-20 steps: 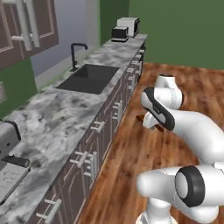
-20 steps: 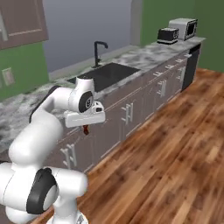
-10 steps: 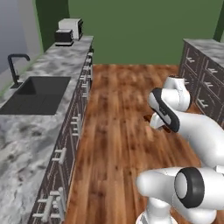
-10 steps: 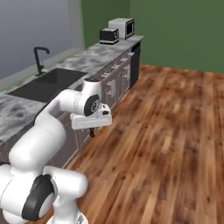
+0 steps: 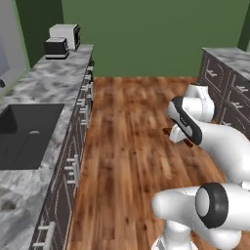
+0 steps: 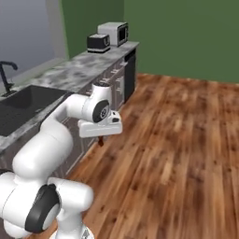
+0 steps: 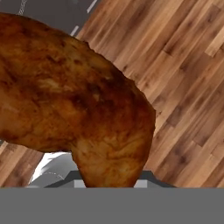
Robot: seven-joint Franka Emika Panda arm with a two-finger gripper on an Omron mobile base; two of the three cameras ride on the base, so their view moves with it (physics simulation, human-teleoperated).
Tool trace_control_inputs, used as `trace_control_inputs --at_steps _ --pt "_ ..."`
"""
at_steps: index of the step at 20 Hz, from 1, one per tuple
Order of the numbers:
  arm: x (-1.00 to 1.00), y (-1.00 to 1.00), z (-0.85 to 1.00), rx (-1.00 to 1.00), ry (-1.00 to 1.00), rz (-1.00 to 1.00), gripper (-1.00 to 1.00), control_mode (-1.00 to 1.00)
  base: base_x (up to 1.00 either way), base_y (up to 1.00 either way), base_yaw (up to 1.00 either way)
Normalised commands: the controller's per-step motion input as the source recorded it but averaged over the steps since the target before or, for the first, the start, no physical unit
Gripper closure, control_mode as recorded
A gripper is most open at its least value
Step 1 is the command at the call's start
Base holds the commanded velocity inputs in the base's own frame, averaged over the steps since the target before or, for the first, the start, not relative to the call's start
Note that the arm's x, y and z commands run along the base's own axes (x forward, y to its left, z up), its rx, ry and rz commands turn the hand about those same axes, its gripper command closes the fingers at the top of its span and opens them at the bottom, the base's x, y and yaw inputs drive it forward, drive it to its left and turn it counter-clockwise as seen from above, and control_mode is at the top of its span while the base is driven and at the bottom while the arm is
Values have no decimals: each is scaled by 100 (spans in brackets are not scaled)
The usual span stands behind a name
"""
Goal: Take the chicken drumsticks from the pan and place one on each plate on the dining counter.
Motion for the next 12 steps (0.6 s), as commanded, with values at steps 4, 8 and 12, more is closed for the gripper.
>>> trace_control_inputs --at_steps 4,8,12 --pt "0 0 0 0 0 0 100 100 81 -48 -10" --pt "0 0 0 0 0 0 100 100 76 -54 -9" --pt "0 0 0 0 0 0 100 100 66 -54 -16"
